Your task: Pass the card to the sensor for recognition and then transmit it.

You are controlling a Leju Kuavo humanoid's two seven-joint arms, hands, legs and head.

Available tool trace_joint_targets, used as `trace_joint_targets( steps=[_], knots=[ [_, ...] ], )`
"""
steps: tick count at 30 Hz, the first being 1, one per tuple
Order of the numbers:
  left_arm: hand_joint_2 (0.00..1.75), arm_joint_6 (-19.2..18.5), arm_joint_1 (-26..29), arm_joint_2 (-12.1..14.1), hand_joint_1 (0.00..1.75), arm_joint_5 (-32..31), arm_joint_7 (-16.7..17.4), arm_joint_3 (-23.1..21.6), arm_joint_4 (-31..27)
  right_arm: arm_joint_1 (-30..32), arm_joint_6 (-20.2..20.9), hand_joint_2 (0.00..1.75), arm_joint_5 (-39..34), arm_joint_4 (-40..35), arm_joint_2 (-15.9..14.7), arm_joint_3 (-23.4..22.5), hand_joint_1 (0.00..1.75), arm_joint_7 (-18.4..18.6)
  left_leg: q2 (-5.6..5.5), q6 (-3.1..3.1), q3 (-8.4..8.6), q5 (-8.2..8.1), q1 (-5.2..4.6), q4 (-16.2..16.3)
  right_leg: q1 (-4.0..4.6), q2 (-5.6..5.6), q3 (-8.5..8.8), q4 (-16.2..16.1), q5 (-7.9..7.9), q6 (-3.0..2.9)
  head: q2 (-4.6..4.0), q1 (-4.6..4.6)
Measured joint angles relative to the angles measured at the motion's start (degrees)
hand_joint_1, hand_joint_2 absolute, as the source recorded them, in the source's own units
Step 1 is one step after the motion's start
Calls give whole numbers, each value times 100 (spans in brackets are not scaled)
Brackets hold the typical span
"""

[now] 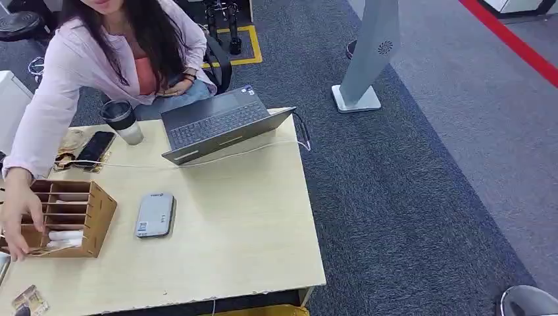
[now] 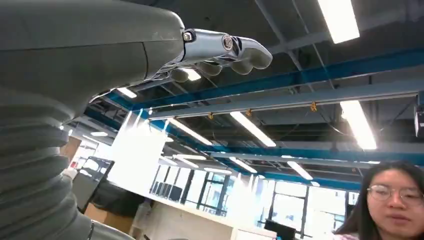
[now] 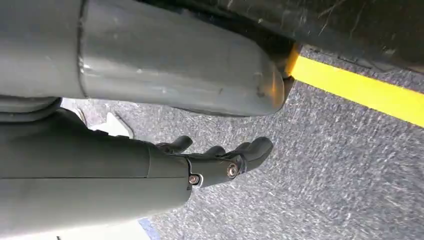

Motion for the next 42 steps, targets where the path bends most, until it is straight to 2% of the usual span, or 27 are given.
trace_joint_targets(
  steps=[3, 12, 16, 22, 28, 31, 33, 37, 39, 42],
  knots=[
    [175, -2, 69, -39, 0, -241, 0, 0, 13, -1, -28, 0, -20, 2, 2, -4, 0, 46, 0, 0, 0, 0, 0, 0, 0, 0, 0, 0, 0, 0, 0, 0],
    [175, -24, 497, -94, 0, -1544, 0, 0, 457, -5, -46, 0, -168, 7, 4, -4, 0, 74, 0, -3, -2, -6, 0, -1, 0, -1, 2, 0, -1, 0, 0, 0],
    [175, -462, 804, -216, 0, -2253, 2, 0, 516, -2, -63, 0, -260, 11, 4, -20, 0, 111, 0, -6, 1, -8, 0, -1, 0, 1, 0, 0, -2, 0, 0, 2],
    [175, -1103, 1165, -350, 0, -2415, 35, 13, 228, -1, -57, 0, -343, 15, 4, -66, 0, 94, -2, -4, 1, -10, 0, 0, 0, -1, 0, -1, -2, 1, 0, 2],
    [175, -1091, 1128, -393, 0, -2310, 34, 61, 114, -1, -31, 0, -315, 15, 4, -76, 0, 96, -2, -6, 7, -8, 0, 0, 0, -1, 1, -1, -2, 0, 0, 0],
    [175, -1137, 778, -402, 0, -2378, 366, 177, 243, -6, 7, 0, -234, 15, 4, -76, 0, 138, -9, -4, 11, -6, 0, 0, 0, -11, 6, -1, -2, 0, 0, 4],
    [175, -1180, 418, -349, 0, -2472, 711, 289, 477, -18, 37, 0, -186, 13, 4, -63, 0, 184, -10, -7, 12, -3, 0, 0, 0, -13, 9, -1, -1, -1, 0, 2],
    [175, -1152, -359, -68, 0, -2679, 1762, 367, 1321, -47, 127, 0, -77, 13, 4, 19, 0, 267, -15, -4, 18, 4, 2, -1, 1, -20, 18, 0, 0, -1, 0, -2],
    [175, -1123, -686, 70, 0, -2749, 2167, 356, 1726, -62, 166, 0, -61, 13, 4, 88, 0, 282, -14, -7, 19, 6, 3, 0, 2, -20, 20, 1, 1, -2, 0, 0],
    [175, -1123, -960, 223, 0, -2782, 2332, 345, 2066, -64, 177, 0, -46, 13, 4, 125, 0, 282, -13, -7, 21, 6, 2, 0, 1, -16, 20, 1, 1, -2, 0, 0]
  ],
)
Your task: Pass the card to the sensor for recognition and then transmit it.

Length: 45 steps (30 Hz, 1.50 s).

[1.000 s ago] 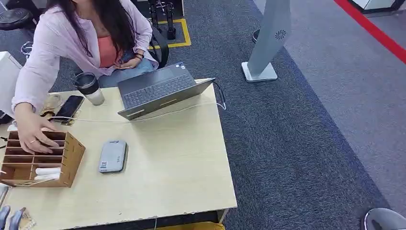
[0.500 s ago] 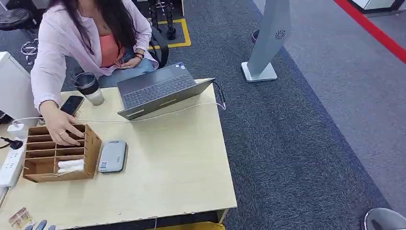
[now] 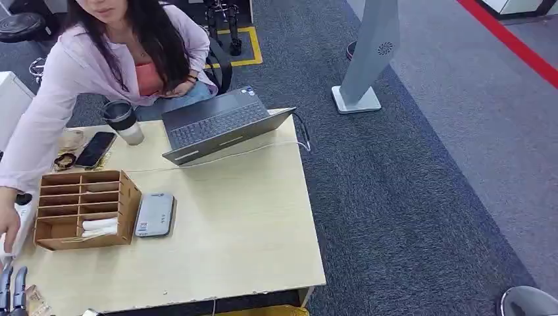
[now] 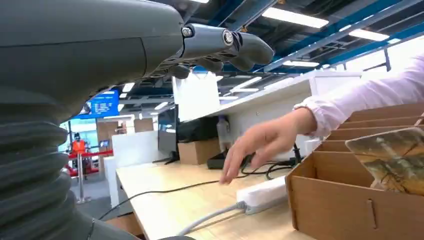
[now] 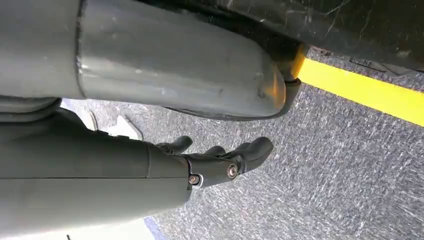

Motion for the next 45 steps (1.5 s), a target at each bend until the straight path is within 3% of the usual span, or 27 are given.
trace_joint_targets(
  steps=[10, 32, 41, 45],
  knots=[
    [175, 15, -513, 476, 0, 297, 739, -630, 738, -22, 57, 0, 22, 0, 0, 171, 0, -15, 1, 1, -1, -2, -3, 1, -1, 2, -2, -2, -1, 1, 0, 2],
    [175, 68, -648, 695, 0, 424, 865, -1040, 992, -25, 61, 0, 30, 2, 0, 271, 0, -20, 0, 1, -1, -1, -2, 2, -1, 3, -3, -2, -1, 1, 0, 0],
    [175, 15, -1219, 795, 0, 490, 1371, -1656, 1136, -43, 59, 0, 131, 0, 31, 417, 0, 17, 0, 2, 1, 1, -2, 2, -1, 2, -1, -1, 1, 0, 0, 2],
    [175, 184, -1541, 865, 0, 455, 1574, -1819, 1386, -59, 212, 0, 103, 7, 28, 463, 0, -20, 1, 2, 1, 1, -2, 3, -1, 3, -1, -1, 2, 0, 0, 0]
  ],
)
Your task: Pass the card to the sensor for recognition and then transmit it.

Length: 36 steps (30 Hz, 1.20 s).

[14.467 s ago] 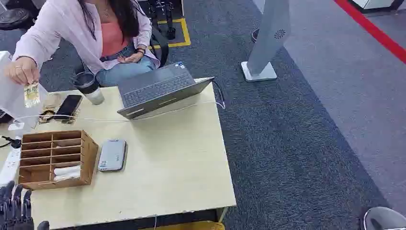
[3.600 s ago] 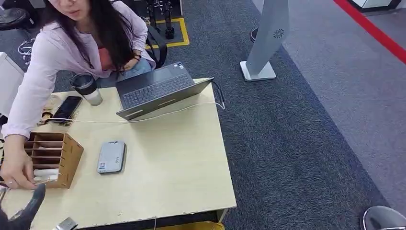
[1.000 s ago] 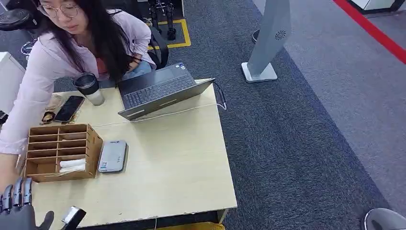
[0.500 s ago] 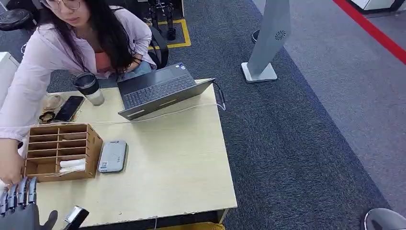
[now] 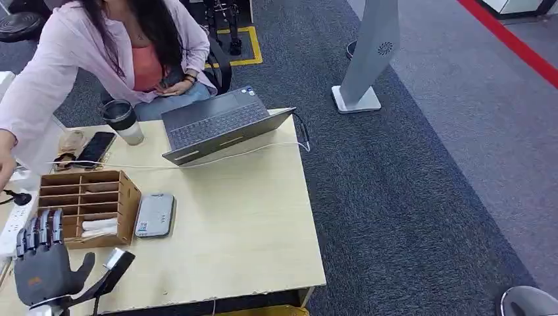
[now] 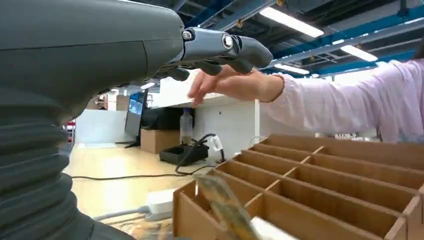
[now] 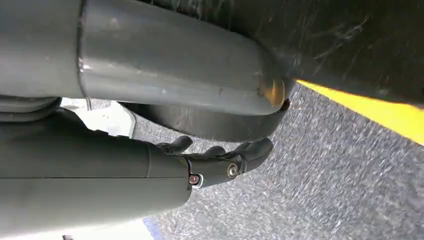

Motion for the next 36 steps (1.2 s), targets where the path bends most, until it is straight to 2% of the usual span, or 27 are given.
trace_joint_targets(
  steps=[8, 14, 36],
  knots=[
    [175, 65, -186, 94, 0, 107, 2, -146, 297, -8, -28, 0, -4, 4, 0, 87, 0, -4, 2, 0, -2, -1, 0, 0, 0, 3, -3, 0, -1, 0, 0, 0],
    [175, -68, -221, 146, 0, 170, 105, -188, 417, -10, -9, 0, -2, 4, 0, 111, 0, 2, 4, 0, -2, -1, 0, 0, 0, 4, -4, 0, -1, 1, 0, 2],
    [175, -138, -232, 306, 0, 312, 109, -188, 467, -24, -11, 0, -2, 4, 0, 229, 0, -20, 3, 0, -3, -1, 0, 0, 0, 4, -3, 0, -1, 0, 0, 2]
  ],
)
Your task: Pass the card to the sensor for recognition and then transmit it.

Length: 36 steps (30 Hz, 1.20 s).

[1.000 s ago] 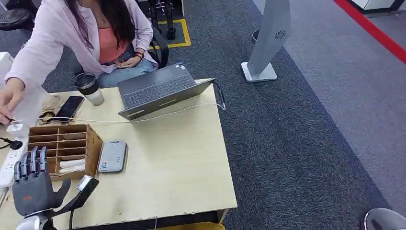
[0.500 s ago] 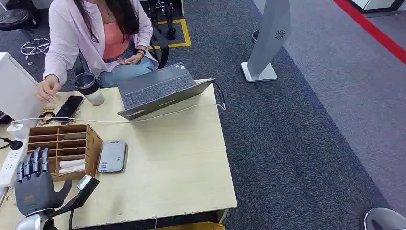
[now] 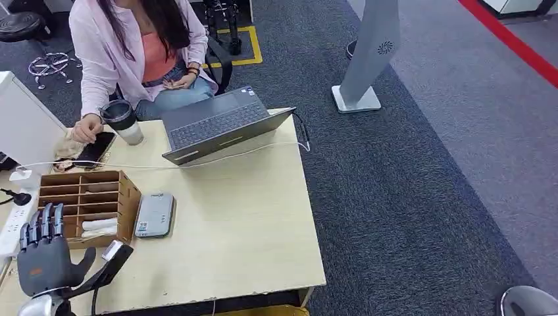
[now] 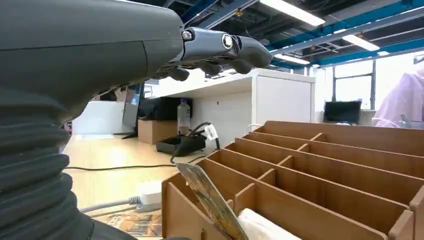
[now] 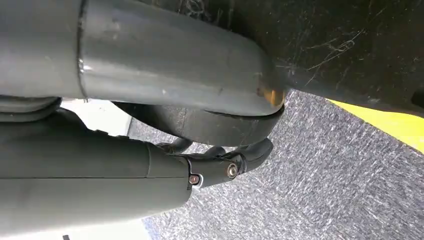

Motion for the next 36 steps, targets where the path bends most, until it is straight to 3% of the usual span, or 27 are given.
trace_joint_targets(
  steps=[17, 24, 25, 36],
  knots=[
    [175, -94, -1, 4, 0, 50, 9, 0, 0, 0, 2, 0, -55, 2, 0, 0, 0, 24, 0, 0, 0, 0, 0, 0, 0, 0, 0, 0, 0, 0, 0, 0],
    [175, -240, 0, 4, 0, 129, 173, 0, 0, 1, 0, 0, -79, 7, 0, 0, 0, 22, 0, 0, 0, 0, 0, 0, 0, 0, 0, 0, 0, 0, 0, 0],
    [175, -240, 0, 4, 175, 129, 184, 0, 0, 1, 0, 0, -79, 7, 0, 0, 0, 22, 0, 0, 0, 0, 0, 0, 0, 0, 0, 0, 0, 0, 0, -2],
    [175, -700, 0, 7, 175, 280, 297, 0, 44, 2, -9, 0, -142, 9, 0, 0, 0, 22, 0, 0, 0, 0, 0, 0, 0, 0, 0, 0, 0, 0, 0, -2]
  ],
)
